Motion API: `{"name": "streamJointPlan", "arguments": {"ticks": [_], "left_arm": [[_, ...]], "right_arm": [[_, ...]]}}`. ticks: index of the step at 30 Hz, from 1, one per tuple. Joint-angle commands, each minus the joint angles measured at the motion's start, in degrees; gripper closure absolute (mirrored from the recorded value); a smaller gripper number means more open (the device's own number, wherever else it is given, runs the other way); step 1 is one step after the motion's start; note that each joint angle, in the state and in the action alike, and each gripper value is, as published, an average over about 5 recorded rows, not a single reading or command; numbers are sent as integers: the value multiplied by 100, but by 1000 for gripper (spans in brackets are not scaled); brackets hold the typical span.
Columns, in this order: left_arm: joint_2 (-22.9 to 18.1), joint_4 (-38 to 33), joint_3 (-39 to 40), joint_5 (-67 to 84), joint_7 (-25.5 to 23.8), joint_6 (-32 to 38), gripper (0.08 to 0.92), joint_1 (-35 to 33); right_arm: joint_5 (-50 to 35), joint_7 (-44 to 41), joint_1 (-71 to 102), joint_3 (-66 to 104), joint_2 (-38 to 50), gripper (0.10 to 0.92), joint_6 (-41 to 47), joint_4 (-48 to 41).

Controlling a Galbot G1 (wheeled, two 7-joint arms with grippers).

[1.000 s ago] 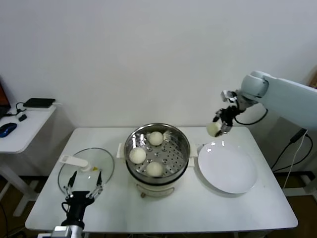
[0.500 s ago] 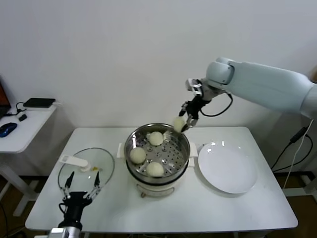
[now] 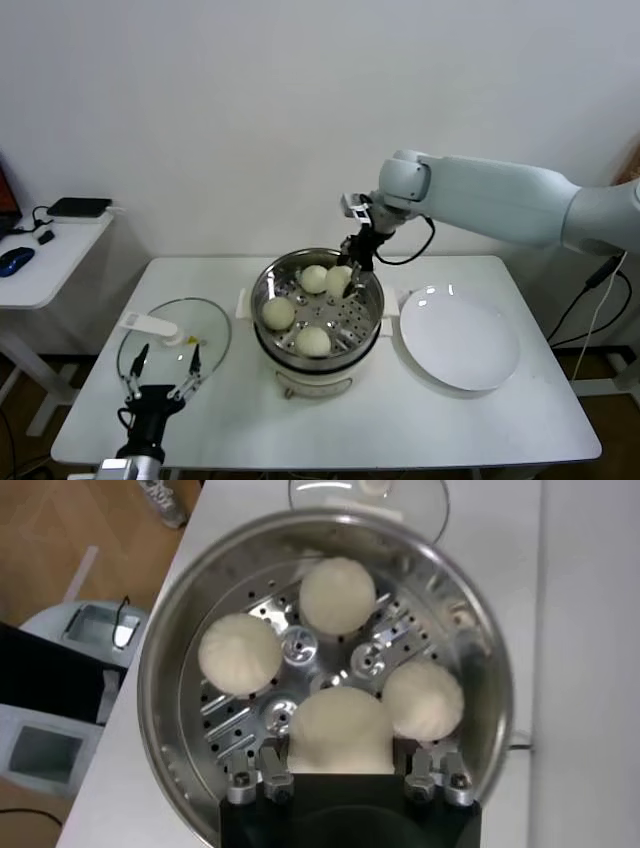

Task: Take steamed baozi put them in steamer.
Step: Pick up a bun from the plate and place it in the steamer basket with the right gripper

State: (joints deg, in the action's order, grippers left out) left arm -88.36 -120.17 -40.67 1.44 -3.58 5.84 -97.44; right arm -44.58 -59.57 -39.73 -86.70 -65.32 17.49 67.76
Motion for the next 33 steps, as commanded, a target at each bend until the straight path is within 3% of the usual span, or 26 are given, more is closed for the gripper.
{"name": "streamJointPlan", "arguments": {"ticks": [1, 28, 33], "left_arm": [[-6, 26, 9, -13, -3, -6, 177, 16], [20, 120, -43, 55, -4, -34, 177, 138], [19, 134, -34, 47, -4, -29, 177, 139]], "right_arm": [[160, 54, 335, -9, 74, 364, 36, -38], [392, 150, 616, 42, 115, 364, 3, -267], [359, 182, 612, 68, 77, 299, -14, -289]]}}
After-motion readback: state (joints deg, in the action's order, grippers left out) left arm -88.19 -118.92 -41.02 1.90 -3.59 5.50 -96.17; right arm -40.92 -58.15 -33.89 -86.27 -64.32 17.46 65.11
